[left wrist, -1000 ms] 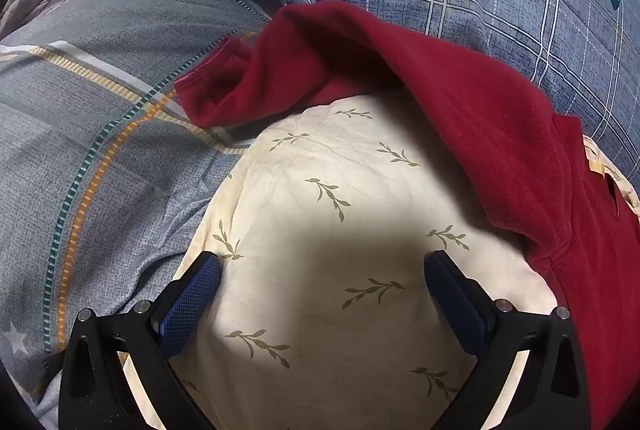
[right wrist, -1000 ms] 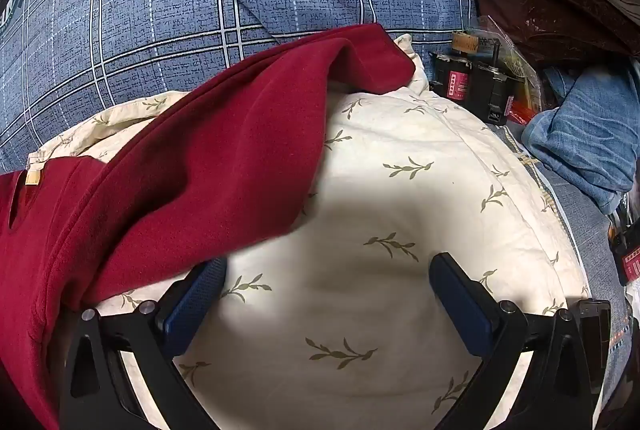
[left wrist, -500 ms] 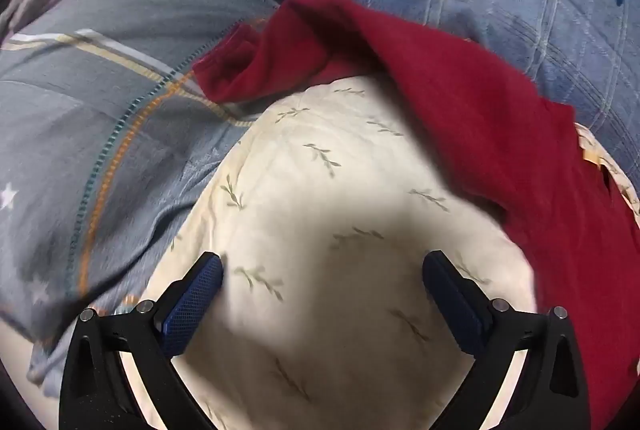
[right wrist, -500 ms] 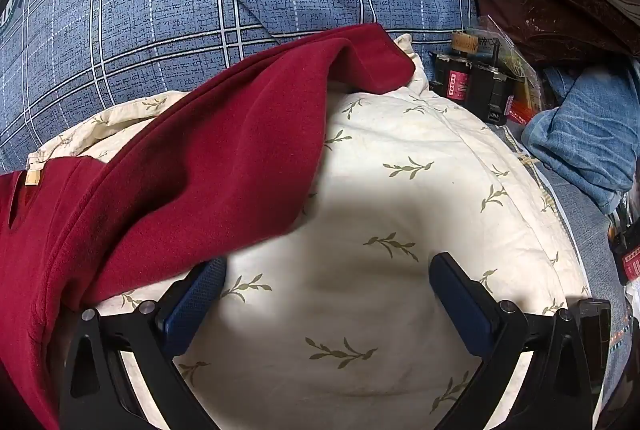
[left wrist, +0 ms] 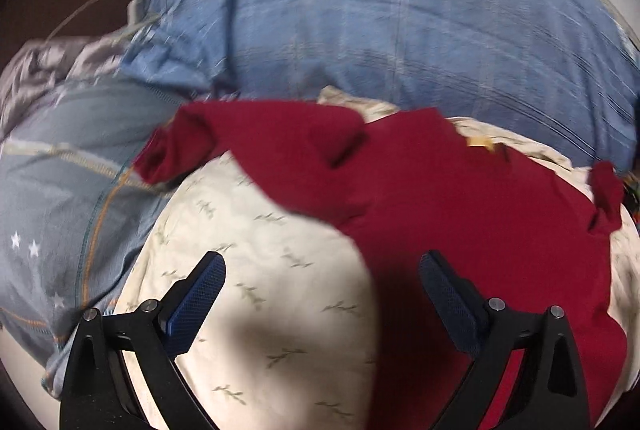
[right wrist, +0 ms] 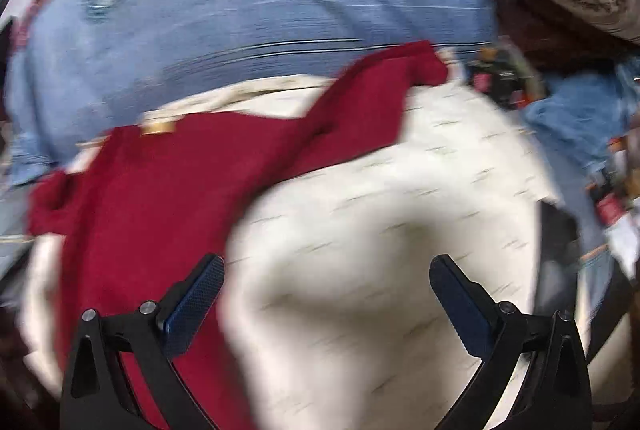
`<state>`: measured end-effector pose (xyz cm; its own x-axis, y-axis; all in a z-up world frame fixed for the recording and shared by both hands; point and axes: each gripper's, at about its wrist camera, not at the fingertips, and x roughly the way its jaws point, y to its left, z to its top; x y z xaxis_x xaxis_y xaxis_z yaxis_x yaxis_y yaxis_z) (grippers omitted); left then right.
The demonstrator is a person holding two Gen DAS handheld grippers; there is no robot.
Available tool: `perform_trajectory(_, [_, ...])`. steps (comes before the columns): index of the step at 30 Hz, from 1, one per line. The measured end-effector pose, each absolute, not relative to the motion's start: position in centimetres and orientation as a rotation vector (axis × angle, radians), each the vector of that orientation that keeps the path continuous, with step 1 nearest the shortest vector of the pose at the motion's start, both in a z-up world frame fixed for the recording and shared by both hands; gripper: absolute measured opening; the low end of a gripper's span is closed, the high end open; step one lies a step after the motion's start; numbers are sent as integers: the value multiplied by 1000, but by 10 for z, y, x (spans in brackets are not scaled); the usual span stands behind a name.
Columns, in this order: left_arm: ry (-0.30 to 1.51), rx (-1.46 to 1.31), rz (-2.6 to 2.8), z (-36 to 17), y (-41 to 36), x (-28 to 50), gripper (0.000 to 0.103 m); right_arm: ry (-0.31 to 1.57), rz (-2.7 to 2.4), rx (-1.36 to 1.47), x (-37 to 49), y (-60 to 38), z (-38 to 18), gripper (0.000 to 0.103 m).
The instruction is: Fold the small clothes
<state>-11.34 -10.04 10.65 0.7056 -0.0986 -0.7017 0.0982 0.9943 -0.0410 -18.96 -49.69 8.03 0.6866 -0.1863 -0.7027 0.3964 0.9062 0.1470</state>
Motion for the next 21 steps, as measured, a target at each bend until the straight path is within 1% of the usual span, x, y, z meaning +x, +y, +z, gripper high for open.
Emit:
perform_trajectory(2, [754,17,-124,114,-109,-123,98,734,-243,291,-186,-467,91,103])
perform_trajectory(5, [756,24,-151,105,-108,-107,98,692,-161,260,-166,-430,104,103])
perform_trajectory(9, [734,16,-167,108,-111,-106,98,627,-160,230,-135,-389,107,103])
perform_trajectory(14, [743,22,-170,99,-112,-84,98,600,-213,193,-93,-356,94,103])
perform_trajectory(17, [736,21,-151,92,-111,-69,98,600,-246,142,-74,-347,81,103])
perform_trajectory(21, [756,-8,-142,79,-104,-54,98,611,-271,144,-57,-342,63,103])
